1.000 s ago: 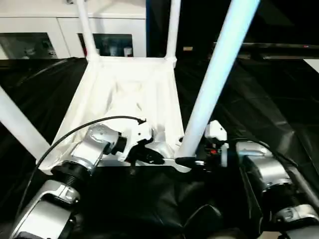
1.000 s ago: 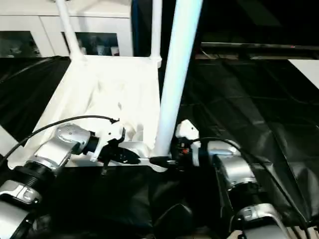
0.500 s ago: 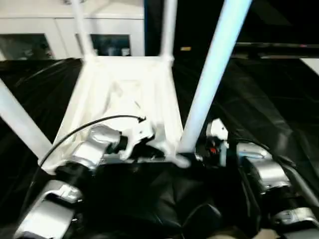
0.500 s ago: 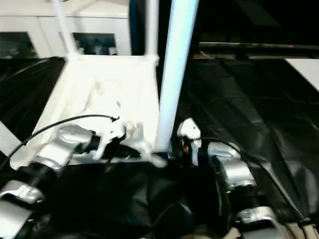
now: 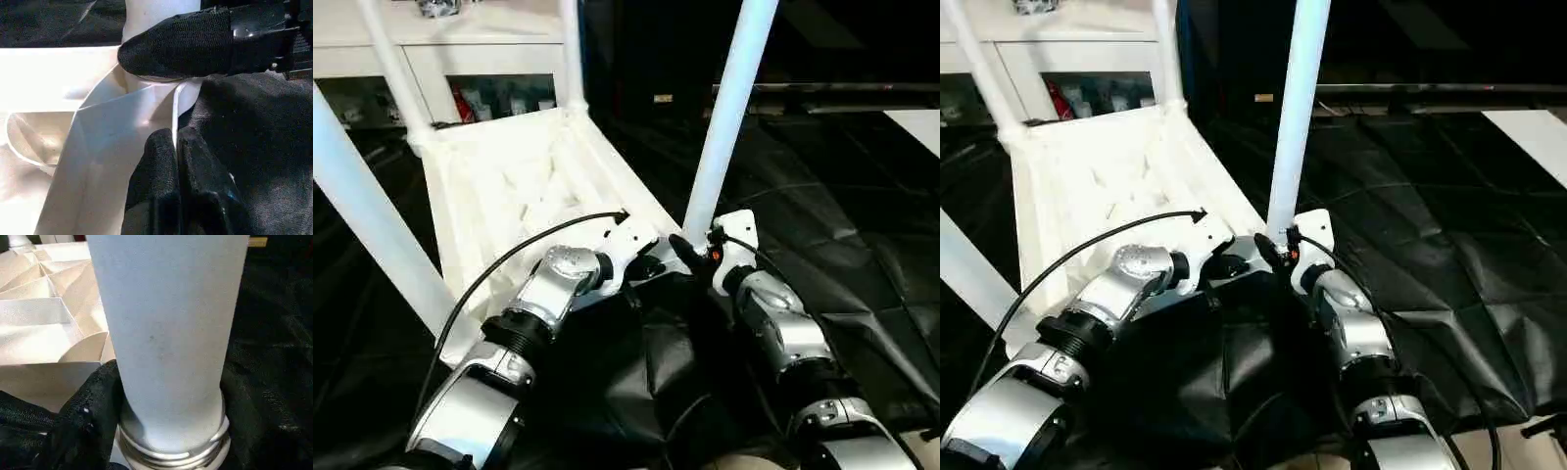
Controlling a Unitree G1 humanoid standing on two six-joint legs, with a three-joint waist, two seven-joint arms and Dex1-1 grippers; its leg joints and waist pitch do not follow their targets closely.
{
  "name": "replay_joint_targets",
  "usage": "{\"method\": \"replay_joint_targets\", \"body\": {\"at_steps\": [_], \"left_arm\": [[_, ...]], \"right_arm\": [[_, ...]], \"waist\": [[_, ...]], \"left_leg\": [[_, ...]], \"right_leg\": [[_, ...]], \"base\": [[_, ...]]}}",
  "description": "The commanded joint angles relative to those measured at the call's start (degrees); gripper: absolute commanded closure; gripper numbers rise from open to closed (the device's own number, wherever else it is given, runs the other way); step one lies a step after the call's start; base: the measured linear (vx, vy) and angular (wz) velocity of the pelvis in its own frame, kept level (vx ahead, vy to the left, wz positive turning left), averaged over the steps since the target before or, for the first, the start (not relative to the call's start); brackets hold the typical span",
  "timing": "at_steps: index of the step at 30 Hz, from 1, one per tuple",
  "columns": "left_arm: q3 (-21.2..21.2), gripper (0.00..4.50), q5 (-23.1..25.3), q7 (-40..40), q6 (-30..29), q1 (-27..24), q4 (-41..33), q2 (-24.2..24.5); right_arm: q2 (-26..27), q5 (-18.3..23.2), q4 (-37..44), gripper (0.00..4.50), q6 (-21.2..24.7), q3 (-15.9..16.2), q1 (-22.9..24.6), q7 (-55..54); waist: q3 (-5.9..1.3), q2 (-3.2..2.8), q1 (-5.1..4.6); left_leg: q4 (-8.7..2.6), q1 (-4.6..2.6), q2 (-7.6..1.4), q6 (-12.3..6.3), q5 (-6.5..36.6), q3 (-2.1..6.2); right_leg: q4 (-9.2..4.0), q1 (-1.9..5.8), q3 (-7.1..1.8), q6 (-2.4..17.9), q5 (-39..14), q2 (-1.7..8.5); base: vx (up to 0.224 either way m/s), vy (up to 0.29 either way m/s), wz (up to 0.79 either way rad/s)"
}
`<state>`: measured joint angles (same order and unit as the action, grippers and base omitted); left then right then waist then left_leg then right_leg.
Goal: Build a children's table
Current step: Rotate leg to tighten
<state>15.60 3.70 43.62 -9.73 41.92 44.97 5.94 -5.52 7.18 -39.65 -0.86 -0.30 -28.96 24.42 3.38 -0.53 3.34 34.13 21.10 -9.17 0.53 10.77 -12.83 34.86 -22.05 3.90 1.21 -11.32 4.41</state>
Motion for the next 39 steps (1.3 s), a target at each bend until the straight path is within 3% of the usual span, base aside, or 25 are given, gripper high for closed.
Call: {"method": "replay_joint_targets", "body": {"at_steps": [1,3,4,9,12,17,21,22,23,25,26,28,39], "left_arm": [[0.28,4.50,-0.62,0.45,1.39,0.98,-0.59,-1.03],[0.31,4.50,-0.84,1.81,1.54,0.79,-0.80,-0.16],[0.36,4.50,-0.63,2.22,1.95,0.73,-0.84,0.52],[0.11,4.50,-1.20,8.02,3.37,0.44,-1.28,4.00],[0.70,4.50,-2.46,15.57,3.98,-0.40,-2.90,6.96],[1.76,4.50,-5.44,26.03,4.90,-2.60,-6.95,9.69],[3.32,4.50,-6.77,32.69,4.55,-4.51,-10.24,12.09],[3.34,4.50,-6.81,32.83,4.54,-4.55,-10.31,12.15],[3.29,4.50,-6.91,33.55,4.41,-4.75,-10.62,12.60],[3.17,4.50,-6.88,34.03,4.37,-4.87,-10.87,12.85],[2.87,4.50,-6.65,34.15,4.57,-4.94,-10.94,13.33],[2.59,4.50,-6.52,33.94,4.63,-4.97,-11.05,13.71],[1.91,4.50,-6.21,32.34,5.10,-4.70,-10.49,13.77]], "right_arm": [[1.65,0.07,0.09,1.11,-0.56,3.11,1.12,5.91],[0.43,0.41,1.25,1.06,-1.10,3.61,1.31,8.47],[-0.58,0.82,2.22,0.83,-0.70,4.19,1.53,10.88],[-6.52,1.95,5.81,0.83,-0.14,7.08,2.83,24.02],[-10.32,3.29,8.19,0.83,0.10,7.93,3.70,32.28],[-12.85,4.33,8.60,0.83,1.57,7.82,3.30,37.88],[-14.58,3.62,7.90,0.83,1.21,8.95,2.69,40.91],[-14.64,3.56,7.86,0.83,1.19,9.00,2.67,41.07],[-14.93,3.36,7.84,0.83,1.32,9.37,2.63,42.00],[-15.03,3.28,7.81,0.83,1.37,9.42,2.59,42.56],[-15.04,2.87,7.42,0.83,1.06,9.64,2.42,42.92],[-15.10,2.74,7.08,0.96,0.71,10.02,2.24,43.15],[-14.35,3.64,6.89,1.74,1.22,9.72,2.32,43.82]], "waist": [[-3.40,0.22,0.05],[-3.44,0.16,0.07],[-3.46,0.20,0.05],[-3.34,0.36,0.27],[-3.36,0.49,0.38],[-3.53,0.38,0.61],[-4.10,0.20,1.19],[-4.24,0.12,1.93],[-4.14,0.42,2.01],[-3.95,0.34,2.31],[-3.90,0.82,2.34],[-3.83,0.75,2.37],[-4.00,0.65,2.40]], "left_leg": [[-4.33,-0.96,-4.60,-1.37,14.72,3.16],[-4.38,-0.90,-4.71,-1.51,14.70,3.19],[-4.39,-0.84,-4.71,-1.59,14.62,3.18],[-4.27,-0.83,-4.75,-2.84,14.36,3.07],[-4.31,-0.51,-4.85,-3.21,13.67,3.16],[-4.22,-0.71,-5.15,-3.38,12.16,2.90],[-3.78,-0.76,-5.30,-4.09,8.43,2.56],[-3.51,-0.67,-5.32,-5.28,5.63,2.36],[-3.44,-0.69,-5.22,-5.60,5.90,2.20],[-3.56,-0.45,-5.19,-5.34,7.44,2.37],[-3.67,-0.49,-5.25,-4.70,8.56,2.40],[-3.79,-0.48,-5.26,-3.50,9.24,2.57],[-3.54,-0.36,-5.11,-4.07,7.67,2.56]], "right_leg": [[-5.57,1.68,-3.45,11.40,-17.42,5.59],[-5.45,1.75,-3.40,11.66,-16.52,5.54],[-5.38,1.80,-3.39,11.78,-16.01,5.50],[-5.41,1.97,-3.42,12.06,-15.71,5.55],[-5.18,2.18,-3.32,12.32,-15.85,5.62],[-4.71,1.86,-3.28,13.96,-13.32,5.53],[-3.65,1.65,-3.26,15.58,-6.26,5.31],[-3.04,1.39,-3.17,16.39,-1.40,5.12],[-3.06,1.26,-3.18,16.55,-1.01,5.04],[-3.27,1.47,-3.15,16.12,-3.56,5.36],[-3.53,1.52,-3.16,15.49,-5.85,5.45],[-3.73,1.57,-3.22,14.44,-8.80,5.58],[-3.50,1.67,-3.15,14.42,-7.20,5.49]], "base": [[0.000,0.000,0.00],[0.000,0.000,0.00],[0.000,0.000,0.00],[0.000,0.000,0.00],[0.000,0.000,0.00],[0.000,0.000,0.00],[0.000,0.000,0.00],[0.000,0.000,0.00],[0.000,0.000,0.00],[0.000,0.000,0.00],[0.000,0.000,0.00],[0.000,0.000,0.00],[0.000,0.000,0.00]]}}
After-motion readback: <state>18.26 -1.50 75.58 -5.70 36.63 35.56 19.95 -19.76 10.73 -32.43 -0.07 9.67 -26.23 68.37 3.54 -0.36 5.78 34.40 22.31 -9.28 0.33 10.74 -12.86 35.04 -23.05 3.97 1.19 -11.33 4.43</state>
